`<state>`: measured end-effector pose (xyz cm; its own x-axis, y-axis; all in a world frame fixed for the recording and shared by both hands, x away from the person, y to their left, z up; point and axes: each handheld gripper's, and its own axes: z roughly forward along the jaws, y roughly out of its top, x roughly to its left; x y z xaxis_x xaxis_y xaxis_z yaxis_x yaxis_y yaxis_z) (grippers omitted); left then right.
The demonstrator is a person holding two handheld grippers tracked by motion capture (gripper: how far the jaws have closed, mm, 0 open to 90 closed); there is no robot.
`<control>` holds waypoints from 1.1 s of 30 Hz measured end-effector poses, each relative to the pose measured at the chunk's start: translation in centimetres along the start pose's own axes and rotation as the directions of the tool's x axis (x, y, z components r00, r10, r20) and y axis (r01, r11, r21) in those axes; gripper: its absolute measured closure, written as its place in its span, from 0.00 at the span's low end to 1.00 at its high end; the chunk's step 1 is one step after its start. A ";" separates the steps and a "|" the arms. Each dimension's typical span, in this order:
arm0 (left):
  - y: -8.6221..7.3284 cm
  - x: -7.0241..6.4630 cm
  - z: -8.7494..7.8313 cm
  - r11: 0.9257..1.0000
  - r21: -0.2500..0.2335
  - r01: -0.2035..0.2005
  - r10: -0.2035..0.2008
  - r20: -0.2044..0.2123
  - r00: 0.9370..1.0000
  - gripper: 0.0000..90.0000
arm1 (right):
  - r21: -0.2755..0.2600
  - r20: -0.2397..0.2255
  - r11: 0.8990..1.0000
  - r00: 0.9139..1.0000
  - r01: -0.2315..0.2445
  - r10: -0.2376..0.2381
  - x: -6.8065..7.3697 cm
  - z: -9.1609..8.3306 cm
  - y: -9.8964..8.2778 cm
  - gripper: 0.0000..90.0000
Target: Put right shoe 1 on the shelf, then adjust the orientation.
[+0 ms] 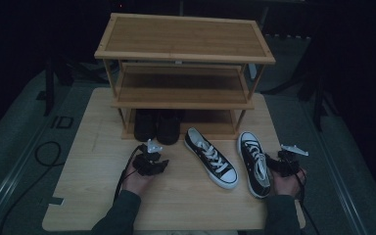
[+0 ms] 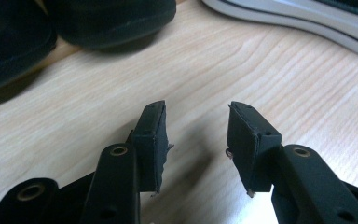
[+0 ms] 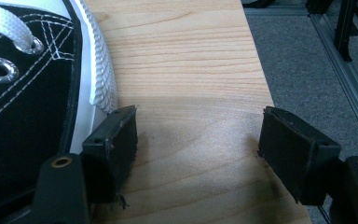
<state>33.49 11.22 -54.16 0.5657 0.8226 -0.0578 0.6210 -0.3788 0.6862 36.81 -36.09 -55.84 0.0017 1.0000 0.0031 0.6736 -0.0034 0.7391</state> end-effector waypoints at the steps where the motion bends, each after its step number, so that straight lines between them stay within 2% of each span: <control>1: 0.0 0.0 0.0 1.000 0.000 0.000 0.000 0.000 1.000 0.64 | 0.000 0.000 1.000 1.000 0.000 0.000 0.0 0.0 0.0 0.31; 5: -0.6 0.2 -0.3 1.000 0.000 0.007 -0.007 -0.004 1.000 0.64 | 0.001 0.000 1.000 1.000 0.001 -0.001 0.0 0.0 0.0 0.31; 13: -0.9 0.0 -1.1 1.000 0.001 -0.011 0.011 0.006 1.000 0.63 | 0.001 0.000 1.000 1.000 0.001 -0.001 0.0 0.0 0.0 0.31; 21: -2.1 0.3 -2.1 1.000 -0.005 0.006 -0.006 0.001 1.000 0.62 | 0.000 -0.002 1.000 1.000 0.002 -0.002 0.0 0.0 0.0 0.31; 24: -2.7 0.9 -2.2 1.000 -0.006 0.027 -0.027 -0.007 1.000 0.62 | 0.000 -0.003 1.000 1.000 0.003 -0.003 -0.1 0.0 0.0 0.31; 29: -2.8 0.9 -1.9 1.000 -0.001 0.020 -0.021 -0.013 1.000 0.62 | 0.005 -0.013 1.000 1.000 0.011 -0.011 -0.2 -0.1 0.0 0.31; 30: -2.8 0.9 -1.9 1.000 -0.001 0.020 -0.021 -0.013 1.000 0.62 | 0.017 -0.024 1.000 1.000 0.005 -0.004 -0.3 -0.2 0.1 0.32; 32: -2.9 1.0 -1.9 1.000 0.001 0.019 -0.019 -0.015 1.000 0.62 | 0.024 -0.051 1.000 0.999 -0.006 0.007 -0.4 -0.4 0.4 0.44; 33: -2.9 1.0 -1.9 1.000 0.001 0.019 -0.019 -0.019 1.000 0.62 | 0.024 -0.051 1.000 0.999 -0.006 0.007 -0.4 -0.4 0.4 0.44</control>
<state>31.23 13.99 -54.78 0.5433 0.8376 -0.0572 0.6325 -0.3636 0.6839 36.77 -36.53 -55.26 -0.0311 0.9986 0.0421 0.6913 -0.0089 0.7225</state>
